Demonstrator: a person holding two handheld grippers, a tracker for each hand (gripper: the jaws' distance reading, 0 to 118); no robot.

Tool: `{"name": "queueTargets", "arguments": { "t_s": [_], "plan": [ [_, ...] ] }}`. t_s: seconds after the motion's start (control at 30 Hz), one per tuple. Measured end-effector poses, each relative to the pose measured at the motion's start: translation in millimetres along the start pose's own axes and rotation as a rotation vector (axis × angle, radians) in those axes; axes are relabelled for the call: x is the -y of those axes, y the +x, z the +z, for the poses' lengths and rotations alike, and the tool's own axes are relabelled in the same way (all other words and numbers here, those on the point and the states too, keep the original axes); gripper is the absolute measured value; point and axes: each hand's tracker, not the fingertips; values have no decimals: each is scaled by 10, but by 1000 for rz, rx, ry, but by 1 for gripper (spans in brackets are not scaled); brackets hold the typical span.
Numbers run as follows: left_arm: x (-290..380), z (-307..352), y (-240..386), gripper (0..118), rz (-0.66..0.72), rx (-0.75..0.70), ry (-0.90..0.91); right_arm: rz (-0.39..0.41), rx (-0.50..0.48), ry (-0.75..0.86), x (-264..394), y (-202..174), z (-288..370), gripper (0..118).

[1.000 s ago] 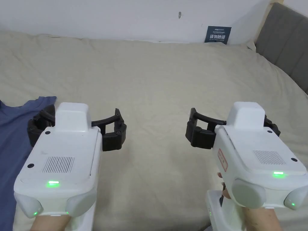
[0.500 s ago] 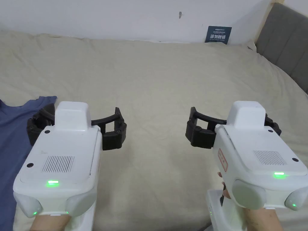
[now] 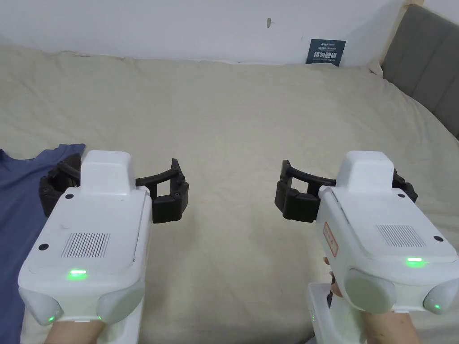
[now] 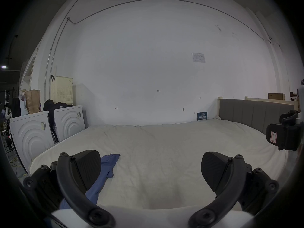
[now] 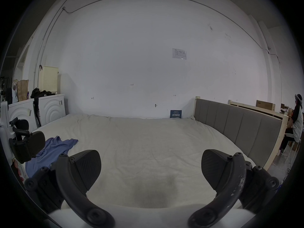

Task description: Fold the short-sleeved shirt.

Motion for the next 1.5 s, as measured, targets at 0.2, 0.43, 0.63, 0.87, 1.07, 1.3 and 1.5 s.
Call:
{"name": "queueTargets", "arguments": {
  "t_s": [0.2,0.43,0.63,0.87,1.07,1.3,1.5],
  "plan": [
    [-47,-33,48,118,-397,-68,94,493,130,53,-75,-107,-72,118],
    [85,-100,163,118,-1768,-98,726,1923,64,490,168,-324,-107,118],
    [171,11,109,118,-1805,111,768,1971,-79,549,110,-286,-8,118],
    [-417,-138,-116,118,-564,65,242,352,-151,89,-770,121,-75,118],
    [-354,-168,-332,118,-15,-57,139,-49,4,121,-452,245,-11,118],
    [-155,-57,-306,118,49,-75,98,-70,-2,56,-192,216,-32,118],
    [-128,-22,-269,118,8,-84,95,-41,-17,52,-161,149,10,118]
  ]
}}
